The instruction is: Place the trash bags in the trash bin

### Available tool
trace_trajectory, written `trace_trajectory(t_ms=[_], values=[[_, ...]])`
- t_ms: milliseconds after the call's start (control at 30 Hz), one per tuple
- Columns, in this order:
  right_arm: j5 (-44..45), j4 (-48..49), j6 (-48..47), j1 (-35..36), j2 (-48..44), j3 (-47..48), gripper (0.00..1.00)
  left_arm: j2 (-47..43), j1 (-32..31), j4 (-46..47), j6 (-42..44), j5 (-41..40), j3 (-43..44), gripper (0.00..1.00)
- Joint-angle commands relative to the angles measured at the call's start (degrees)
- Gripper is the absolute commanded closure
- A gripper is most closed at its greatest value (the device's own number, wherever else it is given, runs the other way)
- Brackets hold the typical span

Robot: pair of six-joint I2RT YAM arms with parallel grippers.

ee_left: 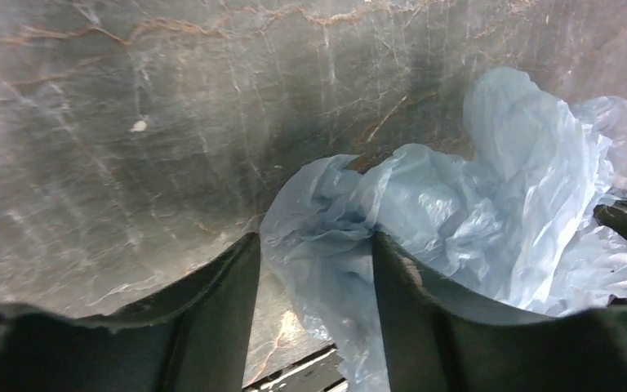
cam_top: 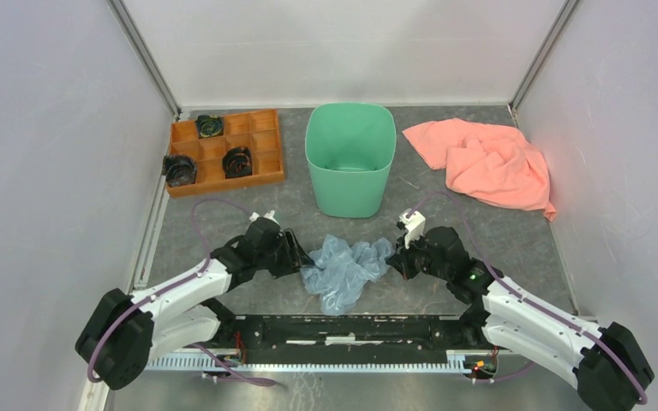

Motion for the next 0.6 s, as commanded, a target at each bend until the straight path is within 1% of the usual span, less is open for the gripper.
trace_trajectory(t_ms=[0, 33, 100, 167, 200, 233, 333, 367, 400, 433, 467, 533, 567], values=[[-1.7, 4.9, 0.1, -0.2, 0.7, -0.1, 1.0, 1.8, 0.1, 13.2, -6.4, 5.5, -1.7, 0.49], [-1.9, 5.2, 0.2, -0.3, 0.9, -0.1, 1.0, 2.0, 0.1, 14.1, -6.9, 5.6, -1.8, 0.57], [-2.2, 5.4, 0.2, -0.2, 1.1, 0.3, 1.0, 1.5, 0.2, 14.1, -7.0, 4.1, -1.0, 0.78], [-1.9, 4.8, -0.2, -0.2, 1.0, 1.1, 1.0, -0.5, 0.5, 8.0, -4.6, 0.7, 2.0, 0.95], [-1.4, 4.3, -0.5, -0.2, 0.9, 1.6, 1.0, -2.3, 0.7, 3.7, -2.3, -1.9, 4.9, 0.98], [-0.6, 3.7, -1.0, -0.2, 1.0, 2.5, 1.0, -4.1, 0.8, -2.0, 0.2, -5.6, 8.2, 0.98], [0.5, 1.5, -2.5, -0.2, 3.2, 6.1, 1.0, -9.0, 0.8, -17.6, 7.9, -20.1, 20.6, 0.98], [-0.9, 1.4, -2.9, -0.2, 4.6, 8.2, 1.0, -10.4, 0.8, -21.2, 10.4, -24.0, 25.1, 0.98], [-4.3, 1.3, -3.6, -0.2, 6.8, 11.0, 1.0, -11.4, 0.8, -25.3, 12.8, -27.3, 29.6, 0.98], [-7.9, 0.7, -4.9, -0.2, 8.9, 14.5, 1.0, -12.1, 0.9, -27.8, 15.3, -29.2, 34.9, 0.98], [-12.7, -0.4, -5.8, -0.2, 10.0, 19.2, 1.0, -12.5, 0.9, -29.7, 17.8, -29.5, 40.6, 0.98], [-18.4, -1.0, -6.3, 0.2, 9.4, 27.5, 1.0, -14.0, 0.8, -31.7, 21.2, -25.5, 52.2, 0.98], [-18.9, -1.1, -6.3, 0.6, 7.6, 31.0, 1.0, -15.6, 0.8, -31.1, 22.1, -23.2, 57.6, 0.98]])
